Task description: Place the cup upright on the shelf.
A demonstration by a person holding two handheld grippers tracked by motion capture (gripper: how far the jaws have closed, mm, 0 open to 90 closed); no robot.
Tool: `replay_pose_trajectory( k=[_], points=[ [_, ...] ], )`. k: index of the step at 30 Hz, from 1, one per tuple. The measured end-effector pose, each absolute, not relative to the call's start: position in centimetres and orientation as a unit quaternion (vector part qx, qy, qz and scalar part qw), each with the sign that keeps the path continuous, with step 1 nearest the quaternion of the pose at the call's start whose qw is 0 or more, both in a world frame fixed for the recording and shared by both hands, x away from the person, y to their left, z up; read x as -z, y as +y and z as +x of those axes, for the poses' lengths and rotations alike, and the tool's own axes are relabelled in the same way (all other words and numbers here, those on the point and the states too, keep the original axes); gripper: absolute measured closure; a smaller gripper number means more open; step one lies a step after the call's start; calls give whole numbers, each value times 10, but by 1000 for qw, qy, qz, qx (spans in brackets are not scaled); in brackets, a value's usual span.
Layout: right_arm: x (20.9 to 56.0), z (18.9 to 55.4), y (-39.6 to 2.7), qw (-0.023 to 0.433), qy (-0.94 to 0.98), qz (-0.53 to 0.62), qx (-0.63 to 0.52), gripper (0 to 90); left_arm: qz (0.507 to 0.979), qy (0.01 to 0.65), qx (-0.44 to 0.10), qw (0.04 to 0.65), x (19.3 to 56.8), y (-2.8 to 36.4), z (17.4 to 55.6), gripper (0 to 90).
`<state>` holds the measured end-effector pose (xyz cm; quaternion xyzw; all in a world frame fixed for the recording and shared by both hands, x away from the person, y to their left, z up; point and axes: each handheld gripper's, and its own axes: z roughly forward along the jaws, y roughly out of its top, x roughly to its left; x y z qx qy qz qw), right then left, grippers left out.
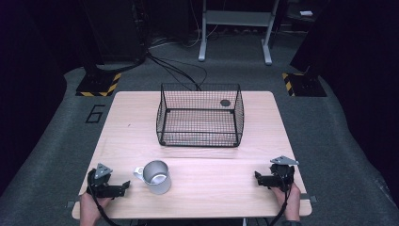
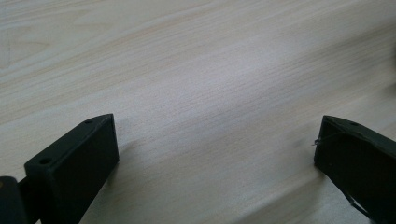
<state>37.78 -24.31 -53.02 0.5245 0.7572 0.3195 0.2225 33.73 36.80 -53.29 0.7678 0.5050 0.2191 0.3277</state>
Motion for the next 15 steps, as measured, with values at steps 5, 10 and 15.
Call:
replay_pose_trajectory(
  k=[5, 10, 15],
  points=[
    [530, 378, -243, 223, 757, 524, -319, 0, 768, 505, -219, 328, 533, 368, 337, 0],
    [530, 378, -243, 223, 757, 525, -319, 0, 768, 505, -219, 327, 533, 368, 337, 0],
    [530, 378, -243, 223, 757, 525, -319, 0, 763, 513, -223, 326, 533, 367, 336, 0]
  ],
)
